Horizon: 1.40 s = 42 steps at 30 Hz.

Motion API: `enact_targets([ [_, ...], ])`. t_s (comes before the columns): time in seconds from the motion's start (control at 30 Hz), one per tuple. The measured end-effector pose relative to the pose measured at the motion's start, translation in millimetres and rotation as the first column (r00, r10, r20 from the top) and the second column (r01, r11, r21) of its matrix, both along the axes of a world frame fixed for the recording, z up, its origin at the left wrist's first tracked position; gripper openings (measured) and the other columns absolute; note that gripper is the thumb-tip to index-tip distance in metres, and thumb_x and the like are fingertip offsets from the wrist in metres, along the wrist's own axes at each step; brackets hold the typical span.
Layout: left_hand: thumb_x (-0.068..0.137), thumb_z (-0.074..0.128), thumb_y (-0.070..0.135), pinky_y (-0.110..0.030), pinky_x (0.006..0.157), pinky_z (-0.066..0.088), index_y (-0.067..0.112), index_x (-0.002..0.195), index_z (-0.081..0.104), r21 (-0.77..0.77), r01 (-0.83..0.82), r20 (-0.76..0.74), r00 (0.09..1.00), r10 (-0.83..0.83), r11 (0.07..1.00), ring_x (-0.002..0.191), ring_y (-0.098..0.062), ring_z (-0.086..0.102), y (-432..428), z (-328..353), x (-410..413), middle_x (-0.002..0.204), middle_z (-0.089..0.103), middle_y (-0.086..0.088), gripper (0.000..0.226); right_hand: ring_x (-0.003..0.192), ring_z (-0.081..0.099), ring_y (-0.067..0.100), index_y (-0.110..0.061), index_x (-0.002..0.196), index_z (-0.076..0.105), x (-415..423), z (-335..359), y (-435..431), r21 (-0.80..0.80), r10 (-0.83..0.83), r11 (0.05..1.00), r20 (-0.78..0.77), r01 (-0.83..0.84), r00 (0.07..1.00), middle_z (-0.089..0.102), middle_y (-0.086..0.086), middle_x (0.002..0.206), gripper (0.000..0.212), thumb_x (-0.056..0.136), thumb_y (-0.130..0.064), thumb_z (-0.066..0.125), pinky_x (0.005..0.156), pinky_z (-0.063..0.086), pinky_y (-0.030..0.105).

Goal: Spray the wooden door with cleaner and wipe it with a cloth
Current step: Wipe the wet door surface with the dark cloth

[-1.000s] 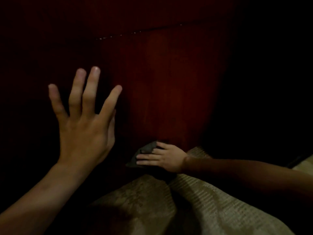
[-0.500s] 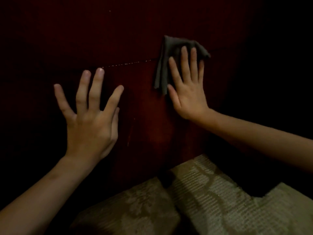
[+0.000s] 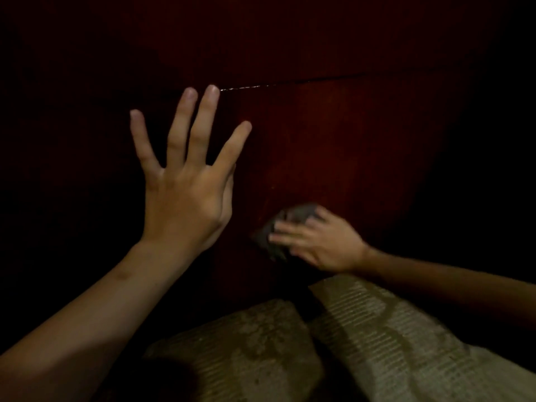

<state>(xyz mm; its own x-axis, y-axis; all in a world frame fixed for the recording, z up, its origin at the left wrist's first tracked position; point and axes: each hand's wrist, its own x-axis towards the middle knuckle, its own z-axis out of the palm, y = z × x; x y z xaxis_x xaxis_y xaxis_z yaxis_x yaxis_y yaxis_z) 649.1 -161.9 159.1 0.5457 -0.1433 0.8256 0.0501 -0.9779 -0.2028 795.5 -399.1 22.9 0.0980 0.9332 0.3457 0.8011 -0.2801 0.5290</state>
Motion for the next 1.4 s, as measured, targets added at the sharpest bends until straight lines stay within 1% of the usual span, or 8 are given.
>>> enact_targets([
  [0.23, 0.105, 0.049, 0.019, -0.072, 0.120, 0.001, 0.028, 0.158, 0.037, -0.014, -0.026, 0.045, 0.999, 0.026, 1.000, 0.160, -0.034, 0.009, 10.8, -0.8, -4.4, 0.172, 0.014, -0.015, 0.055, 0.152, 0.011, 0.044, -0.022, 0.161, 0.019, -4.7, 138.1, 46.8, 0.582, -0.263, 0.797, 0.091, 0.163, 0.960, 0.023, 0.023, 0.165, 0.059, 0.108, -0.037, 0.040, 0.123, -0.001, 0.058],
  [0.37, 0.102, 0.051, 0.016, -0.070, 0.121, -0.002, 0.028, 0.162, 0.028, 0.049, -0.059, 0.016, 0.998, 0.059, 0.997, 0.159, -0.035, 0.006, 24.2, -9.1, -8.4, 0.172, 0.011, -0.015, 0.065, 0.146, 0.023, 0.022, -0.034, 0.161, 0.019, -15.4, 11.9, 46.6, -0.040, 0.000, 0.999, 0.259, 0.011, 0.966, 0.015, -0.008, 0.170, 0.070, 0.097, -0.033, 0.049, 0.119, 0.014, 0.046],
  [0.63, 0.103, 0.049, 0.015, -0.071, 0.120, 0.002, 0.030, 0.165, 0.018, 0.065, -0.080, -0.006, 0.997, 0.081, 0.995, 0.158, -0.038, 0.006, 29.5, -18.2, -11.6, 0.172, 0.010, -0.016, 0.071, 0.158, 0.004, 0.011, -0.021, 0.152, -0.027, -29.2, -130.8, 23.8, -0.676, 0.118, 0.733, 0.239, 0.078, 0.964, -0.028, -0.012, 0.159, 0.073, 0.108, -0.037, 0.029, 0.118, -0.021, 0.048],
  [0.7, 0.103, 0.048, 0.015, -0.072, 0.120, 0.002, 0.028, 0.165, 0.019, 0.057, -0.079, -0.009, 0.997, 0.080, 0.995, 0.159, -0.039, 0.007, 26.8, -19.1, -12.9, 0.172, 0.010, -0.017, 0.070, 0.156, 0.013, 0.010, -0.021, 0.154, -0.023, -27.8, -119.0, 18.6, -0.699, 0.141, 0.714, 0.193, 0.035, 0.971, -0.007, -0.013, 0.170, 0.079, 0.105, -0.039, 0.036, 0.120, -0.016, 0.045],
  [0.83, 0.102, 0.049, 0.015, -0.070, 0.121, 0.002, 0.027, 0.165, 0.019, 0.064, -0.053, -0.025, 0.998, 0.054, 0.997, 0.160, -0.038, 0.010, 28.6, -17.5, -17.8, 0.173, 0.012, -0.017, 0.071, 0.115, 0.052, 0.012, -0.029, 0.158, 0.029, -8.0, -53.5, 6.6, -0.448, 0.080, 0.893, 0.063, -0.044, 0.995, 0.051, -0.013, 0.150, 0.084, 0.081, -0.028, 0.062, 0.111, 0.029, 0.034],
  [1.13, 0.106, 0.050, 0.019, -0.072, 0.119, 0.009, 0.022, 0.164, 0.023, 0.031, -0.065, 0.037, 0.997, 0.064, 0.997, 0.156, -0.035, 0.012, 48.2, -30.7, -15.7, 0.170, 0.019, -0.017, 0.064, 0.154, -0.027, 0.025, -0.031, 0.164, -0.003, 11.9, 92.5, 14.8, 0.336, -0.216, 0.929, 0.142, 0.158, 0.966, -0.024, 0.000, 0.170, 0.067, 0.109, -0.045, 0.032, 0.122, -0.016, 0.051],
  [1.23, 0.106, 0.049, 0.018, -0.073, 0.118, 0.013, 0.014, 0.164, 0.024, 0.029, -0.075, 0.052, 0.996, 0.074, 0.997, 0.155, -0.034, 0.012, 50.4, -36.7, -14.2, 0.168, 0.019, -0.017, 0.063, 0.153, 0.008, 0.034, -0.029, 0.162, 0.016, -5.0, 33.1, 37.7, 0.309, -0.173, 0.941, 0.098, 0.135, 0.980, 0.008, 0.010, 0.167, 0.065, 0.103, -0.041, 0.039, 0.120, 0.004, 0.056],
  [1.4, 0.106, 0.047, 0.017, -0.077, 0.116, 0.012, 0.011, 0.164, 0.019, 0.050, -0.094, 0.048, 0.995, 0.091, 0.994, 0.154, -0.038, 0.014, 50.8, -38.5, -10.6, 0.169, 0.014, -0.018, 0.065, 0.111, 0.050, 0.012, -0.031, 0.158, 0.034, -34.2, -108.9, 59.4, -0.307, 0.041, 0.952, 0.171, 0.014, 0.984, 0.048, -0.012, 0.155, 0.072, 0.089, -0.029, 0.055, 0.100, 0.030, 0.036],
])
